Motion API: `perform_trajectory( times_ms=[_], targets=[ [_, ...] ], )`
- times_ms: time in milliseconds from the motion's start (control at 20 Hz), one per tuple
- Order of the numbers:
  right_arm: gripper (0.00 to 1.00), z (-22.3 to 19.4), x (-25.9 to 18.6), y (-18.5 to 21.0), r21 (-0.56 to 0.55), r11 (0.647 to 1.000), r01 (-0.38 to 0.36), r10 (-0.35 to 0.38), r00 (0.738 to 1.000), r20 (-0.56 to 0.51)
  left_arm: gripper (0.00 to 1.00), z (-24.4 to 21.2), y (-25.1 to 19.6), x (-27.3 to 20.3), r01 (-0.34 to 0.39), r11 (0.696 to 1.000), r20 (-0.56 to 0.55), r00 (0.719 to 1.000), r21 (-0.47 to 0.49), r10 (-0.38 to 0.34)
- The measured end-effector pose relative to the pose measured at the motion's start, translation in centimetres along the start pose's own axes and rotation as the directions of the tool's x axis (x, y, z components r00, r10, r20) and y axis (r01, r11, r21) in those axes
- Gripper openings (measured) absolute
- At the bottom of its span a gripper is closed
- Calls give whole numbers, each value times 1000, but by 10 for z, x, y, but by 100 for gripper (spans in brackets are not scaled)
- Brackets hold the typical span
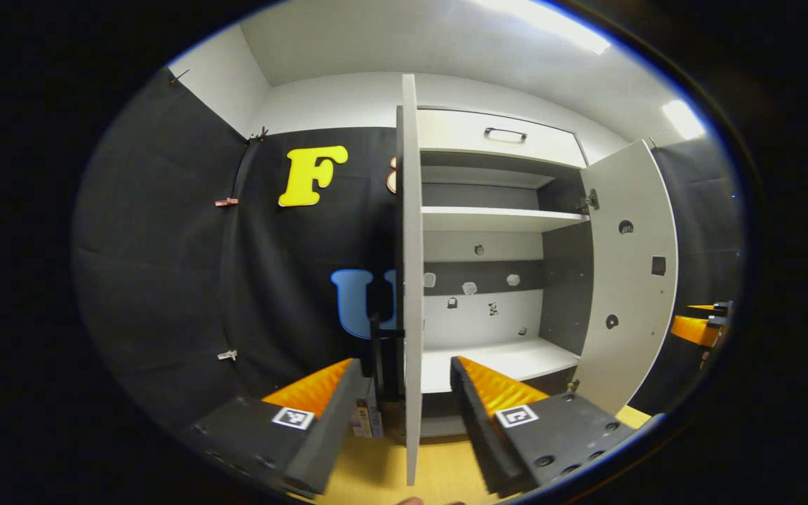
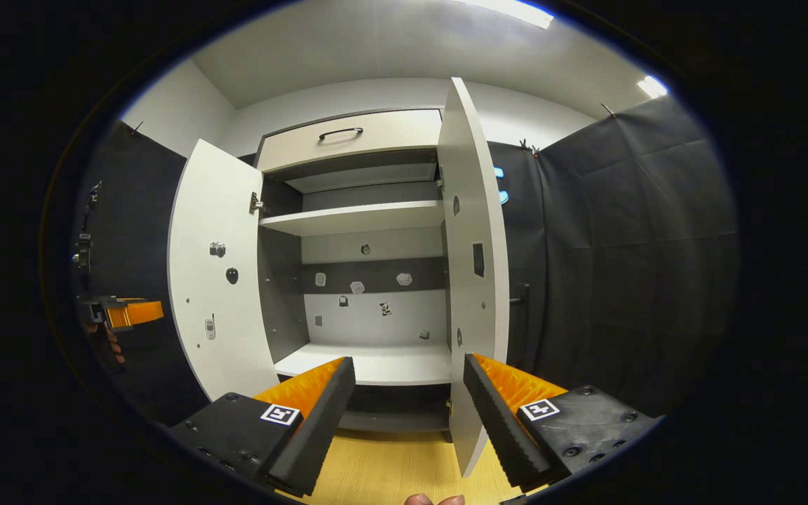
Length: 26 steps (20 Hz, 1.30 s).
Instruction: Open the right door of the double-door shoe cabinet with the right hand, and open the left door with the left hand.
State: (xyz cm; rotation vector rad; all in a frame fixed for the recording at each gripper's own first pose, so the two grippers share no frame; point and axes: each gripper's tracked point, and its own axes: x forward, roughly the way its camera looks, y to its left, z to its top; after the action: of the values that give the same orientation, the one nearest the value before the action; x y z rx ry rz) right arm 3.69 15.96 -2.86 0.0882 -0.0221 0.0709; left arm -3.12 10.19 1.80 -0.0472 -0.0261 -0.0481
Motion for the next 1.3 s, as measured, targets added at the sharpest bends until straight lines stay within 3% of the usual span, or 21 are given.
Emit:
perform_trajectory(
  times_ms=[50, 150, 450, 750, 1300],
  targets=[
    [98, 0, 1, 0, 2, 1000, 2, -2, 1000, 1, 91, -3, -5, 1, 7, 1000, -6, 1000, -1, -7],
    [98, 0, 1, -1, 8, 1000, 5, -5, 1000, -1, 95, -1, -15, -4, 10, 1000, 9, 1000, -11, -9],
    [98, 1, 4, 1, 19, 1000, 4, -5, 1000, 5, 95, -8, -52, -13, 30, 999, 29, 999, 24, -31],
    [98, 0, 3, 13, 8, 1000, -21, 21, 1000, 4, 95, -19, -82, -17, 74, 997, 17, 997, -15, -73],
    [98, 0, 1, 13, 8, 1000, -22, 22, 1000, 2, 95, -23, -87, -16, 86, 996, 2, 996, 2, -86]
  ],
)
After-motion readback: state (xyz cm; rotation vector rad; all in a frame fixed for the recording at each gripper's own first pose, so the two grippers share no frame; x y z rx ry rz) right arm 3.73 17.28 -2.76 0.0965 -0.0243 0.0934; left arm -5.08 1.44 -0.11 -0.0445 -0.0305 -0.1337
